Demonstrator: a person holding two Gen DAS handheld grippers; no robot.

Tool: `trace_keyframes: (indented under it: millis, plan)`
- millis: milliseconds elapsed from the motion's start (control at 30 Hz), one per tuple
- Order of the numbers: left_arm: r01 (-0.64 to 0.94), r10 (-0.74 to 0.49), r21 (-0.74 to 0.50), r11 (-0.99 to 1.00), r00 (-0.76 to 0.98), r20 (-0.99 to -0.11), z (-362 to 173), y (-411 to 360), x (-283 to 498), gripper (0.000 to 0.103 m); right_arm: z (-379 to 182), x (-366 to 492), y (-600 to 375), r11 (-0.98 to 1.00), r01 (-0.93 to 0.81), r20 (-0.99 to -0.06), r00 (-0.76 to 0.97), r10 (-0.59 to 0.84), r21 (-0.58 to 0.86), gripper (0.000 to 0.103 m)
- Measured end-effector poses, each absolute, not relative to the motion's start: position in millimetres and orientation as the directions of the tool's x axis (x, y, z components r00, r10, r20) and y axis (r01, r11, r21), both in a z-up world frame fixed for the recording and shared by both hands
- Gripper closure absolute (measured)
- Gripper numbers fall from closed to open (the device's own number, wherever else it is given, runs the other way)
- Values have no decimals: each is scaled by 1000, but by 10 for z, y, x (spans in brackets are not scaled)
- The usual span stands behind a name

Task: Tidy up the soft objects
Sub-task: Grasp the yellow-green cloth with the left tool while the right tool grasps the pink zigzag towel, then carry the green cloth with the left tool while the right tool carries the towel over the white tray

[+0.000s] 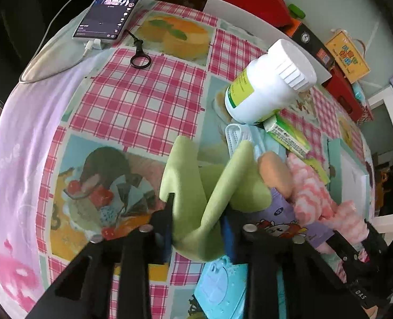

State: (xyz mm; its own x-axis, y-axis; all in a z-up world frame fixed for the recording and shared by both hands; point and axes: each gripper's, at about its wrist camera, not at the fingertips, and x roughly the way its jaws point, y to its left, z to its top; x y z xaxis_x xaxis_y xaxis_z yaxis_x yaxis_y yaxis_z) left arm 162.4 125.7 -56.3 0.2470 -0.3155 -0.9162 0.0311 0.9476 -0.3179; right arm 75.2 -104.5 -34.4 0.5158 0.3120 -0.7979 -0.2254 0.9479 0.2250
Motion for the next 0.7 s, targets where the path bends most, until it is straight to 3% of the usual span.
trace_keyframes:
  millis: [133,300,700]
  plan:
    - [17,-319,-327,945,268,-909,-563,1286,1615,93,-318,710,-1021,940,-247,-790,514,333,236,70]
    - [-10,-311,-330,944,308,-899,-534,1394,1538,96,-271,686,-1010,935,-263,-778,526,345,238,84]
    - [-44,-254,-310,950,469,-846,-126,1411,1318,96,-64,660,-1153,920,-257,-725,566,392,297,88]
